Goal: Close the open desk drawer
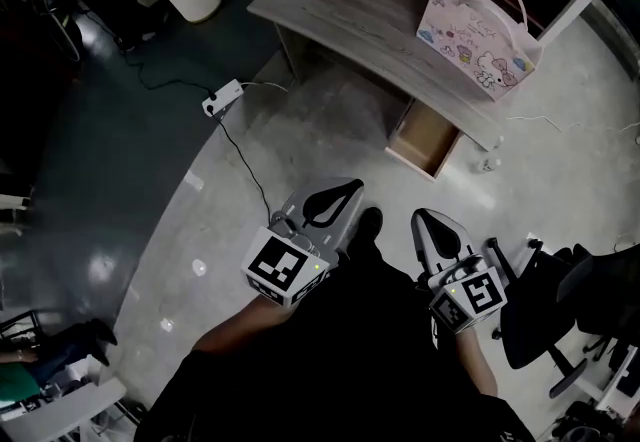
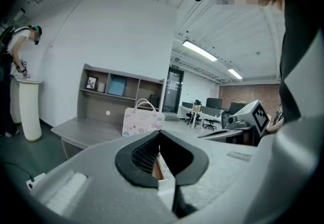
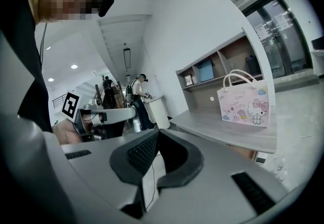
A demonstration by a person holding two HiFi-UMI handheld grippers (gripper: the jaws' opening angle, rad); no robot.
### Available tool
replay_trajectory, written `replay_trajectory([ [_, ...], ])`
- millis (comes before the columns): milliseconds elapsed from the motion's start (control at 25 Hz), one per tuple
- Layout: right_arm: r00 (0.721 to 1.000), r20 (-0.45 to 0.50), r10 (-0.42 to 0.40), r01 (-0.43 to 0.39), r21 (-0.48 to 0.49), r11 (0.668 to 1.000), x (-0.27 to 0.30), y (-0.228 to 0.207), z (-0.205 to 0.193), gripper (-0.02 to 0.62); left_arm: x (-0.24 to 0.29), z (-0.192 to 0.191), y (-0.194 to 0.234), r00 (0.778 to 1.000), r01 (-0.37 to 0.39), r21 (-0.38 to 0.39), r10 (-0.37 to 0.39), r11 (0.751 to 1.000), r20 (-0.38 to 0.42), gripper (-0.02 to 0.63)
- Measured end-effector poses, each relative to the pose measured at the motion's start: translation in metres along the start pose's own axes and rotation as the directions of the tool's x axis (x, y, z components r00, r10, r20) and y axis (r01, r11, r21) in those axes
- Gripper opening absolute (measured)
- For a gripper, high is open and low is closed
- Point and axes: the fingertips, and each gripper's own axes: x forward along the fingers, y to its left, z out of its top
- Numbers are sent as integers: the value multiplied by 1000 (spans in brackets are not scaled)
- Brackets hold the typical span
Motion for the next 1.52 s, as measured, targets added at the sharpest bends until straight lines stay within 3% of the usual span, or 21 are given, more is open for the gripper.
replay_trajectory([
  [200, 1000, 2, -4, 4, 29, 1000, 44, -49, 16, 12, 49, 18, 35, 1000, -2, 20, 2, 1000, 9, 8],
  [320, 1000, 4, -25, 25, 33, 999, 64, -69, 19, 12, 73, 8, 47, 999, 25, 10, -25, 1000, -24, 8],
  [720, 974, -63, -219, 224, 97, 970, 98, -118, -23, 14, 144, -51, 91, 971, 201, -69, -208, 977, -120, 9],
  [1000, 954, -109, -279, 296, 194, 935, 114, -173, -99, 14, 199, -122, 119, 956, 221, -56, -228, 974, -184, 9],
  [1200, 945, -129, -299, 323, 262, 909, 126, -222, -163, 14, 235, -198, 113, 929, 251, -99, -268, 963, -257, 9],
  [1520, 936, -160, -313, 350, 315, 882, 132, -251, -259, 14, 247, -311, 92, 890, 284, -127, -311, 950, -334, 8],
])
